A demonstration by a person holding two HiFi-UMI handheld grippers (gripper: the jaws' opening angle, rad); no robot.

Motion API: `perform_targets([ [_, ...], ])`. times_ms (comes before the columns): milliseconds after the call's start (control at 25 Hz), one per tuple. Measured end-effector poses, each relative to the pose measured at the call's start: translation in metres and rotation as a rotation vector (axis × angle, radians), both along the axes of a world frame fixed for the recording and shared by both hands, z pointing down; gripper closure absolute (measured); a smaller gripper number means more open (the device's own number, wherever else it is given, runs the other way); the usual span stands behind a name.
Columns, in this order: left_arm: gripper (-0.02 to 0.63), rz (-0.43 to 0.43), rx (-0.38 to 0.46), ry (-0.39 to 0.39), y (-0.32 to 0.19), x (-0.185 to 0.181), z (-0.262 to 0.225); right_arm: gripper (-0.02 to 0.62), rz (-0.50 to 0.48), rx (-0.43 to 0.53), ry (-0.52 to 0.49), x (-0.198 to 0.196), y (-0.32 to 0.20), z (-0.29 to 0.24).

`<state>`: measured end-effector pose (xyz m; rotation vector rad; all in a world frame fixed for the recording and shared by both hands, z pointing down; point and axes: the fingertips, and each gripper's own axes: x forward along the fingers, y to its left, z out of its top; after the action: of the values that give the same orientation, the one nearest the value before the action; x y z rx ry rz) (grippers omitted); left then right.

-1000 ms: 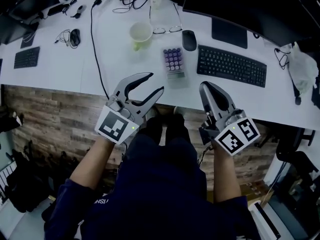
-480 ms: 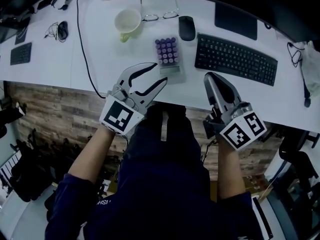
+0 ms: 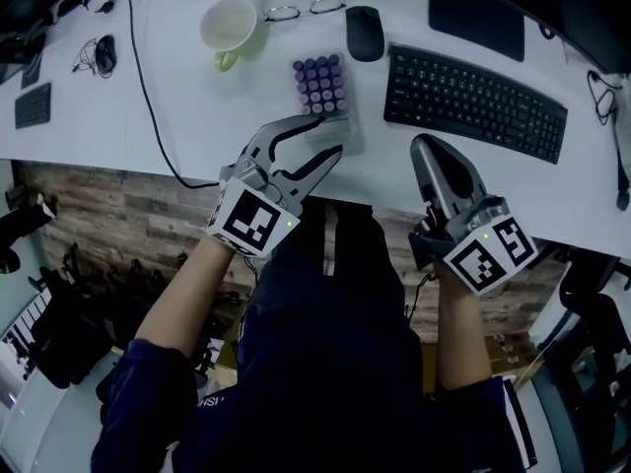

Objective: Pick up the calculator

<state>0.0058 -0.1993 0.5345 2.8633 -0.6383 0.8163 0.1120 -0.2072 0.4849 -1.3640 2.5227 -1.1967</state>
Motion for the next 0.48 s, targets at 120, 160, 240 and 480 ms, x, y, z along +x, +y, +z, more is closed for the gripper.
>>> perform_targets([
  [120, 0.416, 0.013, -0.003, -0.021, 0.002, 0.004, 0.011, 0.592, 0.002, -0.013, -0.006, 0.003, 0.002, 0.009],
  [160, 0.416, 0.016, -0.005, -0.028, 0.003, 0.004, 0.014, 0.592, 0.004, -0.017, -0.008, 0.004, 0.003, 0.012],
  [240, 0.416, 0.023, -0.007, -0.043, 0.004, 0.006, 0.022, 0.592, 0.006, -0.025, -0.011, 0.007, 0.005, 0.018],
  [480, 0.416, 0.048, 0.007, -0.092, 0.008, 0.01, 0.039, 0.592, 0.009, -0.037, -0.019, 0.012, 0.009, 0.03],
])
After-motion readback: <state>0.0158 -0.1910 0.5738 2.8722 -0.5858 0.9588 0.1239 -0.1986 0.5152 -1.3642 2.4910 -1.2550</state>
